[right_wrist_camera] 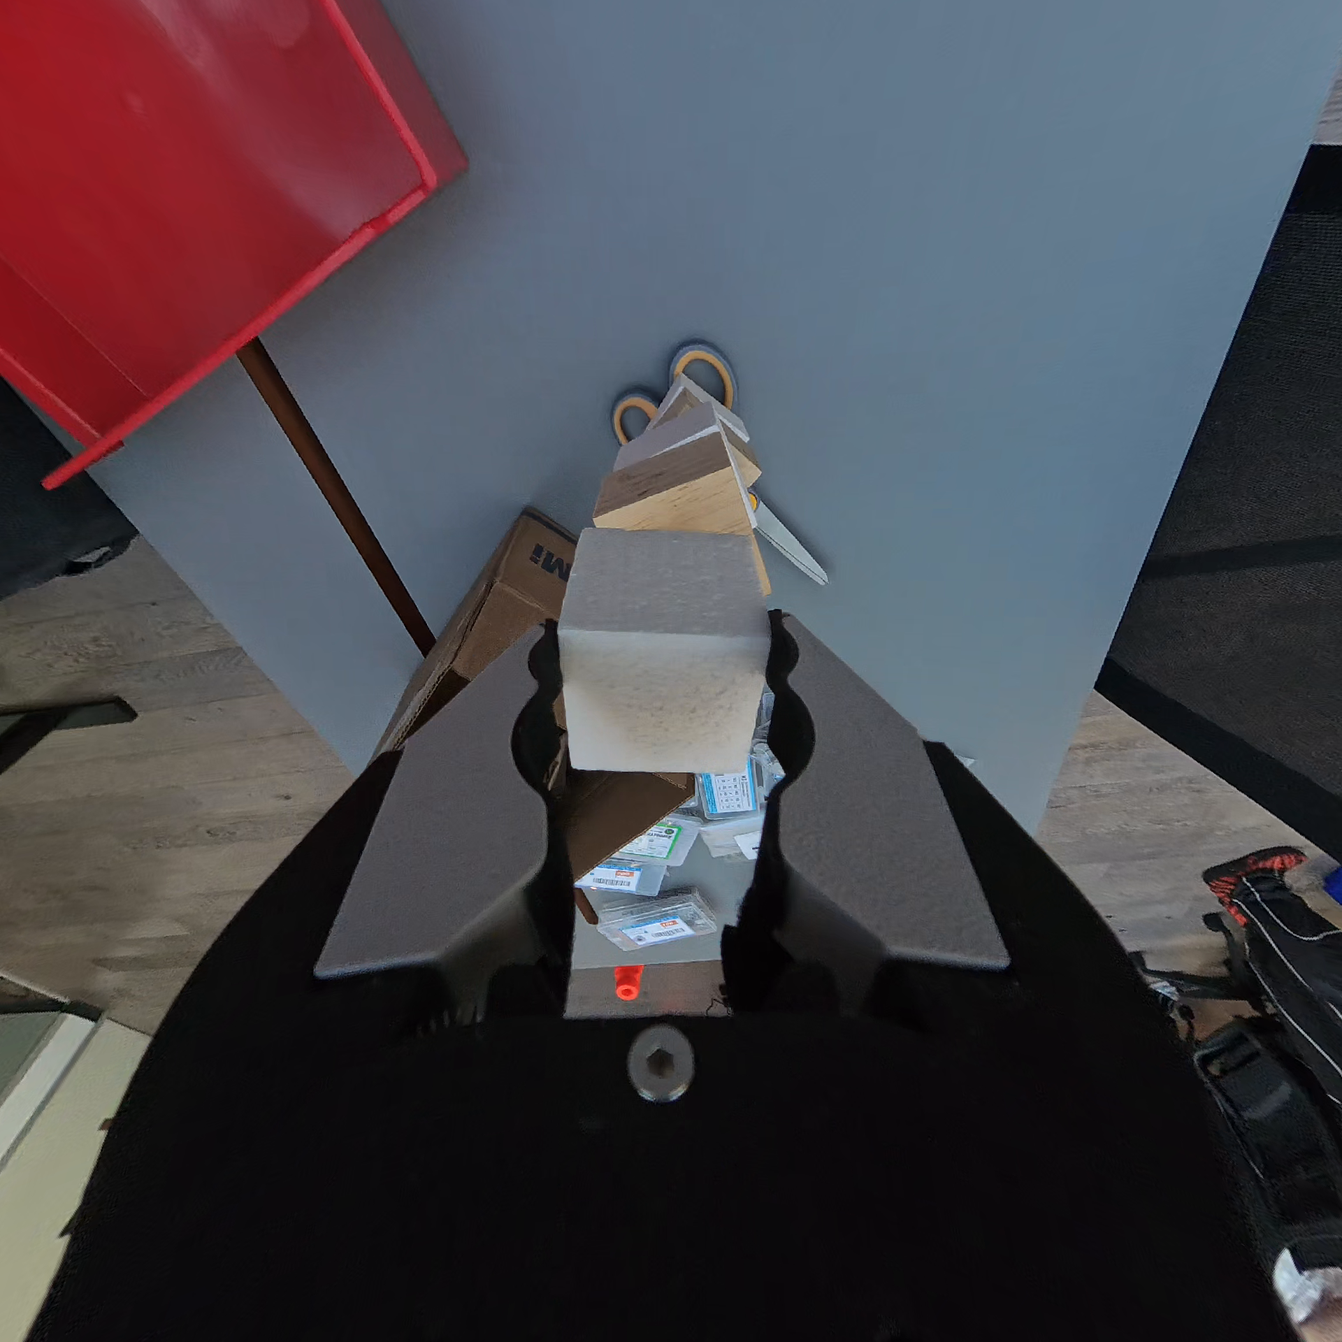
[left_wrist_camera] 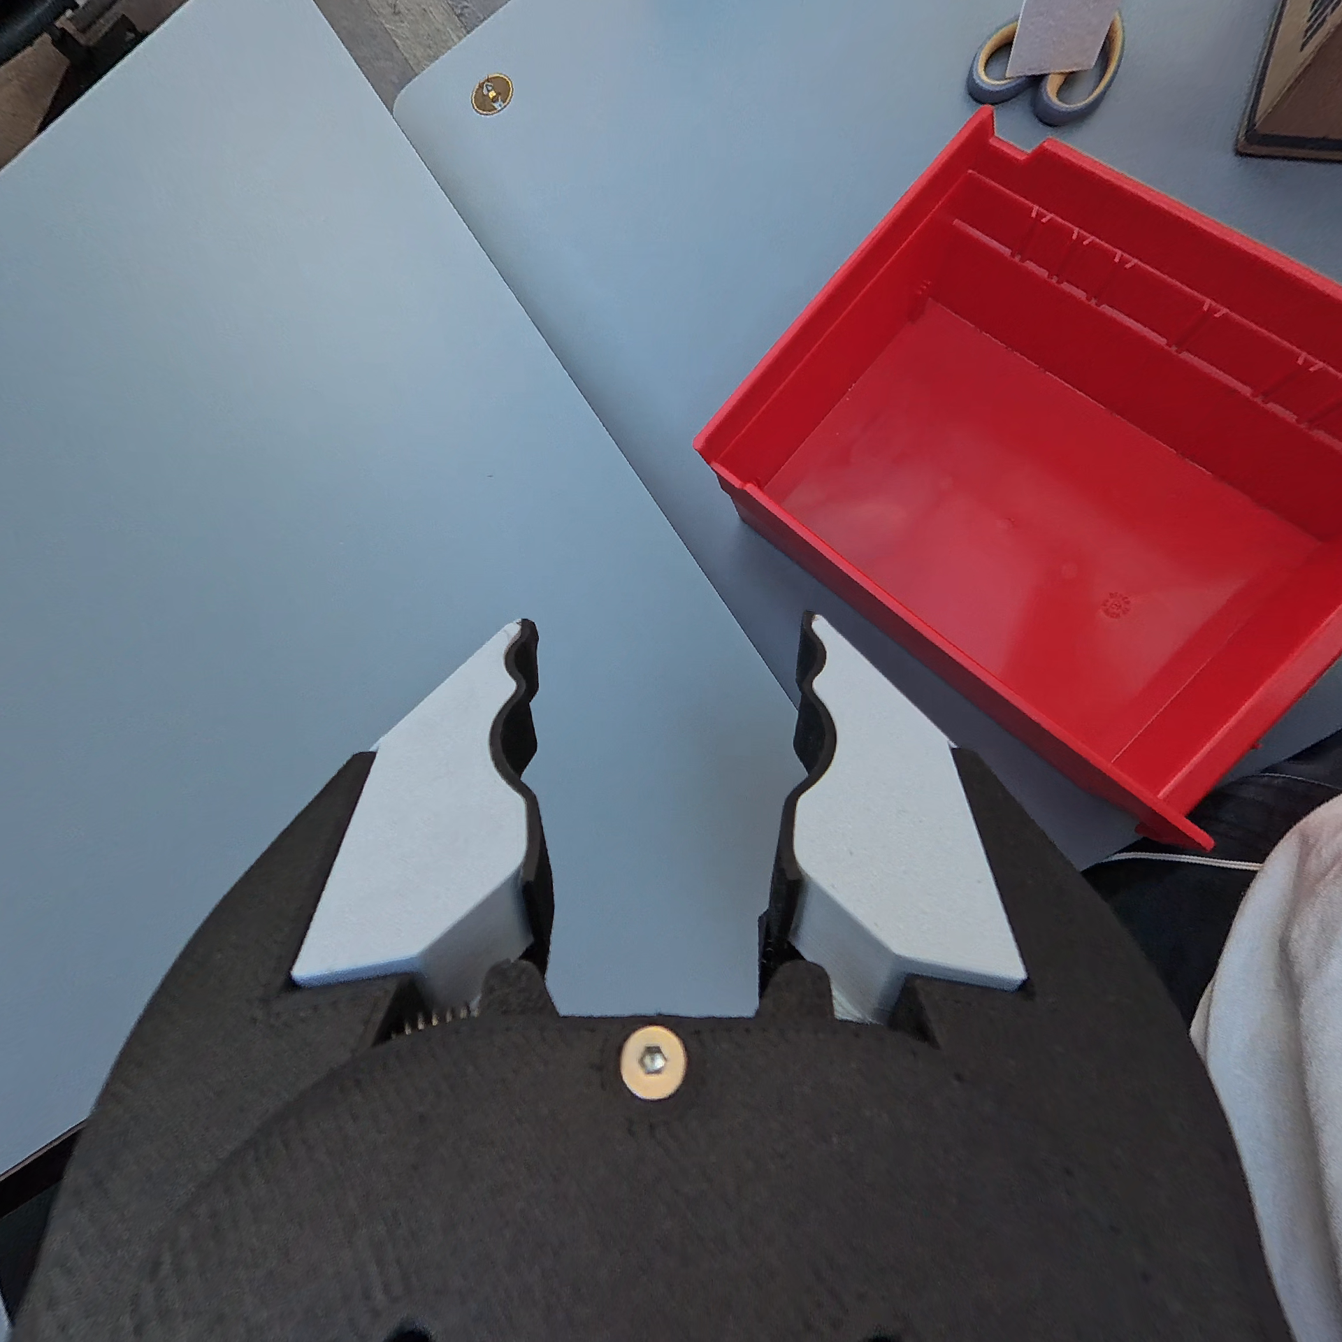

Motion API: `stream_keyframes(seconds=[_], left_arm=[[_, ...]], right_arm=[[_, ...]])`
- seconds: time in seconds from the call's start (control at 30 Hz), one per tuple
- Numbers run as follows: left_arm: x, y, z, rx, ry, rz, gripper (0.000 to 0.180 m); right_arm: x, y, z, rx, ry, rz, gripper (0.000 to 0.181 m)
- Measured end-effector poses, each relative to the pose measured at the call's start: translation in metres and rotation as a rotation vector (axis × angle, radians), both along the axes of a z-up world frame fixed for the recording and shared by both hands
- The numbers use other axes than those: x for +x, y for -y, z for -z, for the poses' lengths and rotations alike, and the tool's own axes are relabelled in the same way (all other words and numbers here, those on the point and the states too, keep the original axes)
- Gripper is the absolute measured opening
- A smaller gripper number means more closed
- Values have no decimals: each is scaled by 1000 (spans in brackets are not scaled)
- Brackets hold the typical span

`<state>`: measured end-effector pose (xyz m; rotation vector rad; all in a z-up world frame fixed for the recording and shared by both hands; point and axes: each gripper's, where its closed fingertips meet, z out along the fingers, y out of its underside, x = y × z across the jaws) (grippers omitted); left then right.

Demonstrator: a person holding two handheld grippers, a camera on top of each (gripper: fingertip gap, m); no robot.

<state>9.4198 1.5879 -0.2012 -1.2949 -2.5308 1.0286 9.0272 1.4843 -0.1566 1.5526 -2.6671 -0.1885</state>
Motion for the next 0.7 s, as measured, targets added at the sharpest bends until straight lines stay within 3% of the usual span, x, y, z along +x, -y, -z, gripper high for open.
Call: stream_keyframes(seconds=[0.33, 0.7], left_arm=[[9, 4, -1, 8, 14, -26, 70], [13, 5, -3, 6, 29, -35, 70]], right_arm=[[-3, 2, 20, 22, -109, -188, 57], [-9, -2, 25, 60, -169, -229, 58]])
